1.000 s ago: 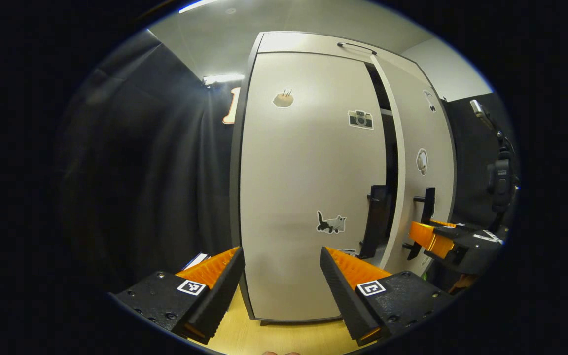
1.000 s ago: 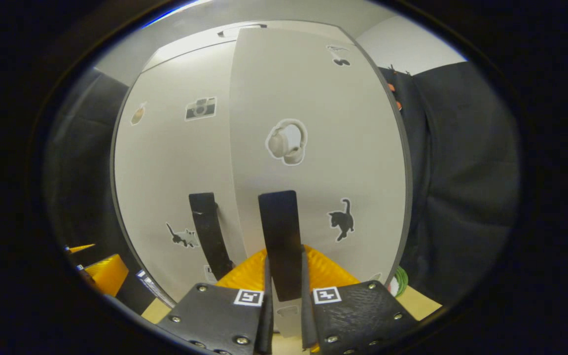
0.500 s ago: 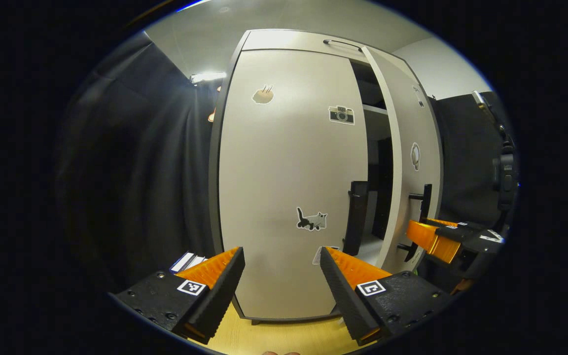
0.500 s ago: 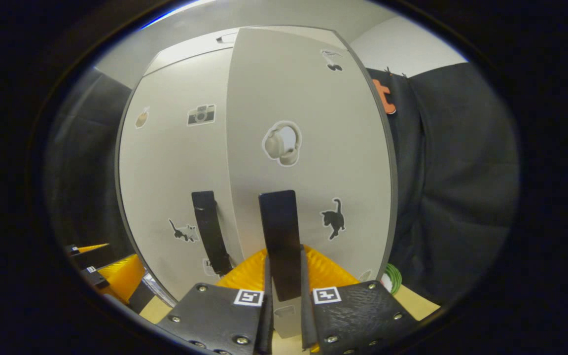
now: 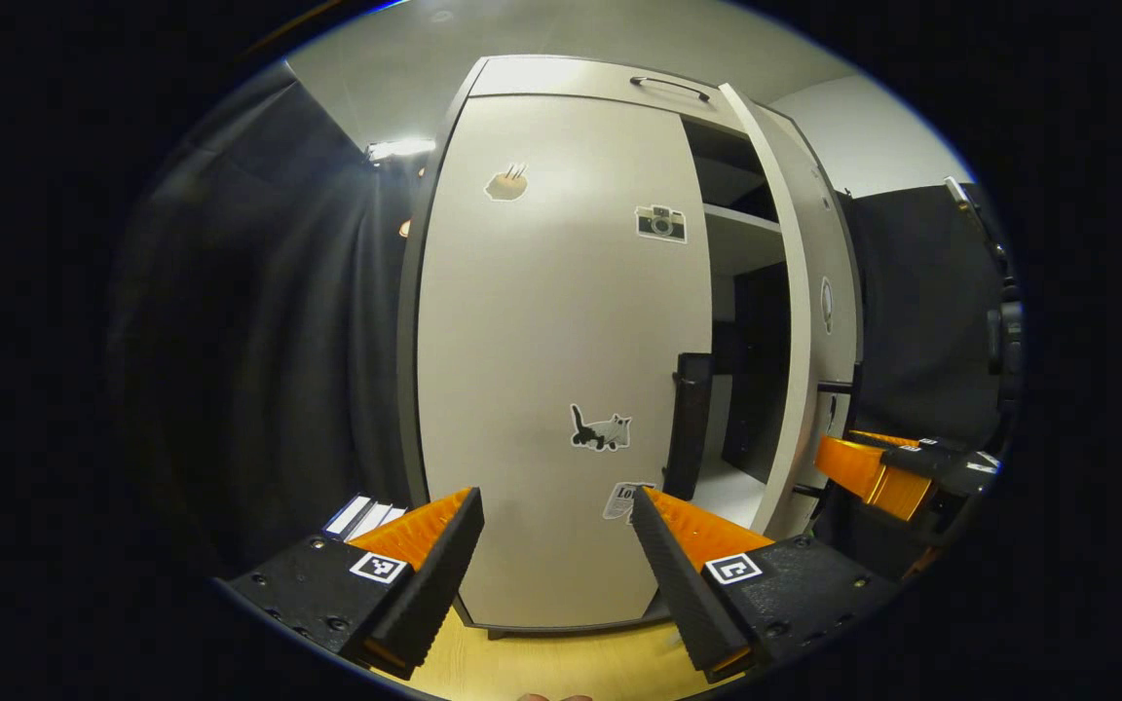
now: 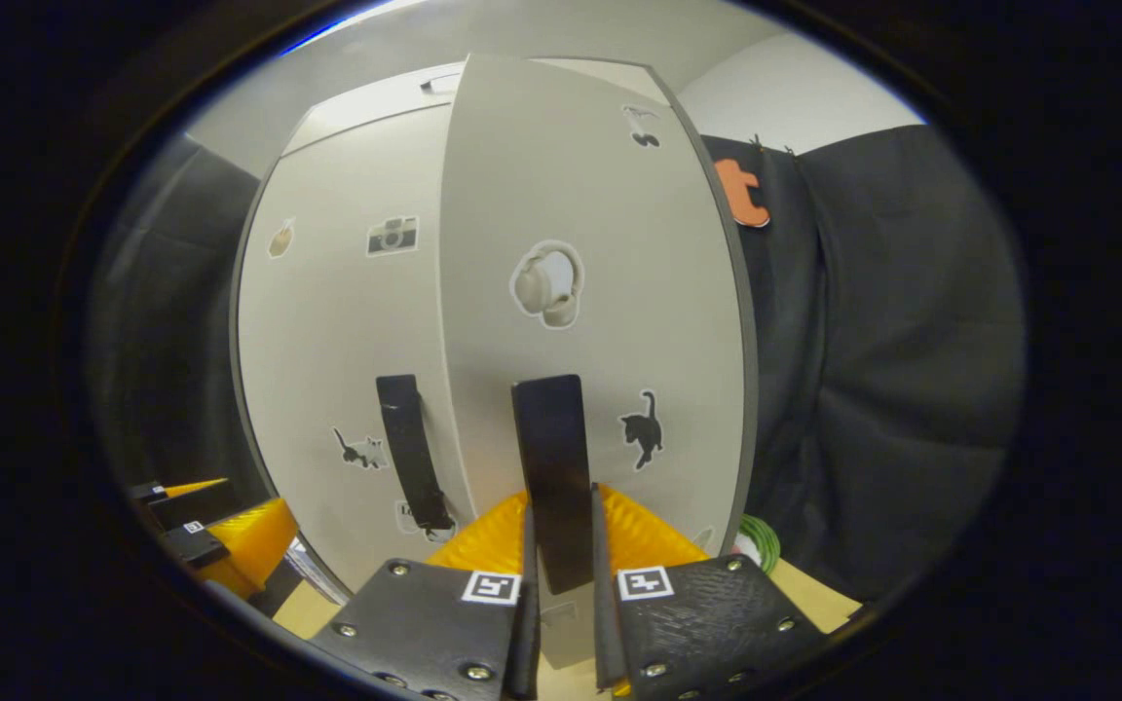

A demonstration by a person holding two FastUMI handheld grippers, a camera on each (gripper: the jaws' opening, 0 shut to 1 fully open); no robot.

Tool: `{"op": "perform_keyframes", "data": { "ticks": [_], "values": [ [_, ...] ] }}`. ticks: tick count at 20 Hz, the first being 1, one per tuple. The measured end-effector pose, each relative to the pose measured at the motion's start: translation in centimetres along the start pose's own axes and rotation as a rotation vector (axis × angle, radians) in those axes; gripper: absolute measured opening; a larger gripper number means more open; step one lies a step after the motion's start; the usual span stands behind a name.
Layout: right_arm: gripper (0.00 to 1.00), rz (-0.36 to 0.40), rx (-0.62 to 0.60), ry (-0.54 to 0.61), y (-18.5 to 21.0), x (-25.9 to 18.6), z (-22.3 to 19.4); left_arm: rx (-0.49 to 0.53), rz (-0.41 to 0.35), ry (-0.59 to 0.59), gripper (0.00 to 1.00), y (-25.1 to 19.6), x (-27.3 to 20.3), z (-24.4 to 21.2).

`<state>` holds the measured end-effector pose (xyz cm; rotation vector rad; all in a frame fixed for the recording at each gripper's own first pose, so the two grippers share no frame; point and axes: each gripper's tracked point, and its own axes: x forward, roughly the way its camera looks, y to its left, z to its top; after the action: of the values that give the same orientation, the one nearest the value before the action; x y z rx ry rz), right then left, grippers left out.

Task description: Open the right door of the double-door shoe cabinet with the right hand, and open the left door with the left hand.

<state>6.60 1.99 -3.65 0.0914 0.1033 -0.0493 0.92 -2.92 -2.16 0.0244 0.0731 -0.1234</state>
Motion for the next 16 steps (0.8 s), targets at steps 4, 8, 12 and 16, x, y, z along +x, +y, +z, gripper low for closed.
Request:
{"op": "perform_keyframes", "data": {
  "ticks": [4,8,12,16],
  "values": [
    [0.22,0.002,0.002,0.007,-0.4,0.1,-0.1,0.0,-0.028,0.0,0.95,-1.0,-0.1,-0.1],
    [0.19,-0.02,0.004,0.012,-0.6,-0.5,0.0,-0.006,-0.05,0.004,0.95,-1.9,-0.2,-0.3],
    [0.18,-0.056,-0.006,-0.009,-1.3,-1.2,0.1,0.001,-0.045,0.004,0.95,-1.7,-0.6,-0.4],
    [0.18,-0.079,0.001,-0.009,-2.6,-2.1,0.1,-0.014,-0.053,0.011,0.96,-2.1,-0.9,-0.7]
  ]
}}
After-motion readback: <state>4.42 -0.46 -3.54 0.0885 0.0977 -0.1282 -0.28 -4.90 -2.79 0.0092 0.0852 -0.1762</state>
